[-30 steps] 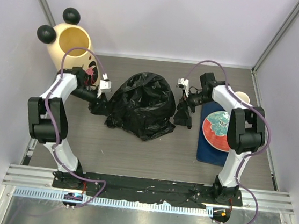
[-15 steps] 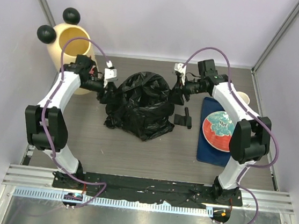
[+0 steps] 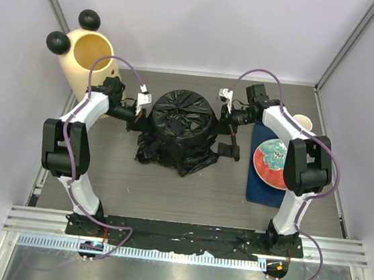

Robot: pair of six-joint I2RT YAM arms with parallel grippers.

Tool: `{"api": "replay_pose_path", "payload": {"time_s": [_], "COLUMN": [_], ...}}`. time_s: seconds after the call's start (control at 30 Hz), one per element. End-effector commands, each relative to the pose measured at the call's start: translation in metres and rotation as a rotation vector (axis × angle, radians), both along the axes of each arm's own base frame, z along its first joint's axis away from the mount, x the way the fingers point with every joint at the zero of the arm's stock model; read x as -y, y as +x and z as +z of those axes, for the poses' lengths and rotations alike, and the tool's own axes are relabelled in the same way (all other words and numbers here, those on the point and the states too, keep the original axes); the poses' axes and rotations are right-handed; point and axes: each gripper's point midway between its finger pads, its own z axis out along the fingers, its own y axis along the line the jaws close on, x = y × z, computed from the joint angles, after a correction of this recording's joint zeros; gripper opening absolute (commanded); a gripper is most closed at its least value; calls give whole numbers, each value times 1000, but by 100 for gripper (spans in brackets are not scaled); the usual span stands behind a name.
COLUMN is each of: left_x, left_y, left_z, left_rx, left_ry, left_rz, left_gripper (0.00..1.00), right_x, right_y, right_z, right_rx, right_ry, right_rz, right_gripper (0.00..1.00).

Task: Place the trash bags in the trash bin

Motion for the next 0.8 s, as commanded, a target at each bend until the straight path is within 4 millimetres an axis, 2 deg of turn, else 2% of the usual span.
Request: {"api": "replay_pose_path", "payload": {"time_s": [0.0,0.13,0.17,0.2,0.23,0.3,0.33,0.43,0.47,0.5,0.57,0.6,0.63,0.67,0.7,0.73,0.77], "left_x": [-15,-22,-23,-21,-19,-15,-15,-27,-29,-31,-40,-41,-45,-45,-49,-52,-58], "left_y": [-9,-18,-19,-18,-13,-6,1,12,7,5,2,0,4,1,1,15,18], "left_z": [-22,-27,-23,-13,0,22,42,71,77,83,104,112,115,127,123,131,137], "left_rx": [-11,-27,-28,-16,4,22,29,55,42,47,73,87,113,107,91,155,126], "left_ry": [97,121,120,105,90,64,61,117,123,120,91,81,71,50,42,27,19], "left_rz": [-33,-53,-51,-44,-31,7,60,141,151,161,222,239,269,329,373,415,531], "left_gripper": [0,0,6,19,46,62,66,69,70,75,76,84,86,93,95,96,97], "right_x": [14,15,14,14,15,20,23,45,56,64,76,77,73,69,53,44,32], "right_y": [0,-6,-7,-8,-9,-9,-9,-12,-12,-20,-20,-17,-12,-6,5,11,25], "right_z": [-26,-27,-23,-20,-14,2,9,34,40,54,66,89,105,122,157,172,205], "right_rx": [-35,-56,-53,-51,-53,-48,-47,-68,-72,-77,-67,-58,-45,-40,15,49,158], "right_ry": [-63,-61,-58,-57,-61,-82,-91,-134,-150,-171,-224,-223,-200,-169,-110,-98,-68], "right_rz": [-33,-22,-18,-15,-15,-30,-40,-94,-115,-107,-131,-174,-200,-240,-274,-292,-316], "right_gripper": [1,1,2,11,38,55,64,75,78,79,80,80,80,80,80,79,75]}}
